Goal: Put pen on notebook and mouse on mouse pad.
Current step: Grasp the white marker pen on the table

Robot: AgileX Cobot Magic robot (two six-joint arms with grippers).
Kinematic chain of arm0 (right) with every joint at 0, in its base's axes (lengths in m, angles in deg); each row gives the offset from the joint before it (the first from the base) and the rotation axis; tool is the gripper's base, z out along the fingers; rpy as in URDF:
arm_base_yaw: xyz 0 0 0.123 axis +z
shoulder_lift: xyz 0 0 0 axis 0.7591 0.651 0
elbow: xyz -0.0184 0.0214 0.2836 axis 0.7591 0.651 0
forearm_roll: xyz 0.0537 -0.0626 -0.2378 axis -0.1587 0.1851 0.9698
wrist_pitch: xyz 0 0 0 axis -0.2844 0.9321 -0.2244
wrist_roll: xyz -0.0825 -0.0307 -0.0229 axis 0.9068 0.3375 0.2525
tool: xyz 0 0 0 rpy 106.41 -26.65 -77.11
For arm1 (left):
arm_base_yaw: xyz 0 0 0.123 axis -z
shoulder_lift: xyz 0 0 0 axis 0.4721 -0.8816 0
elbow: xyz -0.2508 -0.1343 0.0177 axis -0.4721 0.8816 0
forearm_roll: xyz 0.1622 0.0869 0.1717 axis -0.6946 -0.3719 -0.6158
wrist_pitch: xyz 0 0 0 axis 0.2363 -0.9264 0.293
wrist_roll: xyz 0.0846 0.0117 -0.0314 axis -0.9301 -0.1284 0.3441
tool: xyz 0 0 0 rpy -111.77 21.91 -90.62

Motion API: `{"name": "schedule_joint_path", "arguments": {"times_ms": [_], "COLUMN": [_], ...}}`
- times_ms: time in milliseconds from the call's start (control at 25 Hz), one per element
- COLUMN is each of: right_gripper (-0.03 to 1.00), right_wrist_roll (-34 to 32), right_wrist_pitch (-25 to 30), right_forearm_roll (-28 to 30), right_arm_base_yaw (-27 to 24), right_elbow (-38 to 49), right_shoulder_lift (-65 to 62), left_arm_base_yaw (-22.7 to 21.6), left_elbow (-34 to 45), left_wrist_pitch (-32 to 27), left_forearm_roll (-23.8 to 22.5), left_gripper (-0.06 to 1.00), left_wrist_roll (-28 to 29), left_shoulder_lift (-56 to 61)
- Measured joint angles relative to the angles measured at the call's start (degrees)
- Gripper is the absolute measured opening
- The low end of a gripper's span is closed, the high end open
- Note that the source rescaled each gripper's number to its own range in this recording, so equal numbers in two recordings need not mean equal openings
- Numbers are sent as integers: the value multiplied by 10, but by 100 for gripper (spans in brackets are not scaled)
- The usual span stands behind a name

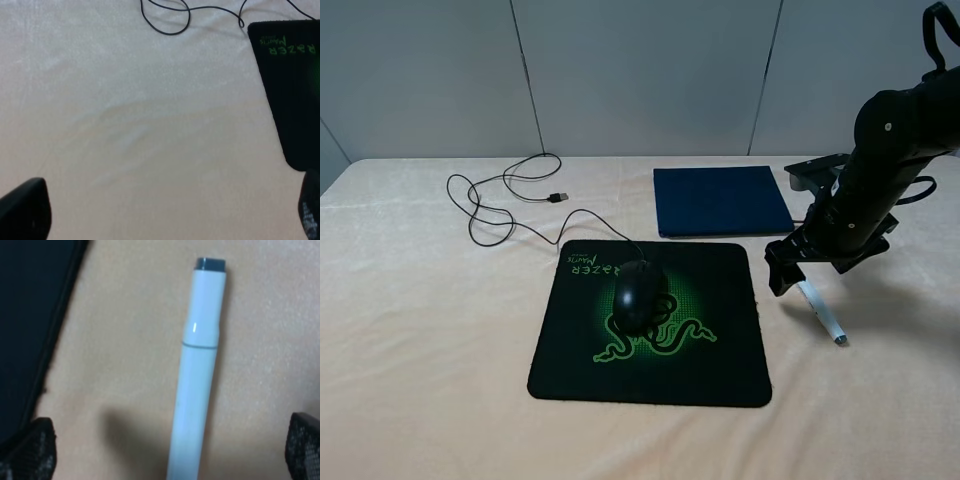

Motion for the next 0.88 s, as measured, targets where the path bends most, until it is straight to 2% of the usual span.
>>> {"name": "schedule_joint_path", "arguments": {"times_ms": [240,880], "right_gripper": [100,100], "right_wrist_roll": [1,4], "right_wrist_pitch": [-26,-36], "right_forearm_roll": [0,-3], "right_arm_base_yaw": [0,0], "right_elbow": [0,0], "right_shoulder_lift": [0,29], "left_arm_base_yaw": [0,0], "left_elbow": [0,0], "left_wrist_pitch": [0,0], "left_forearm_roll": [0,0], "left_gripper": [100,100], "left_wrist_roll": [0,0], "left_shoulder_lift": [0,0]}}
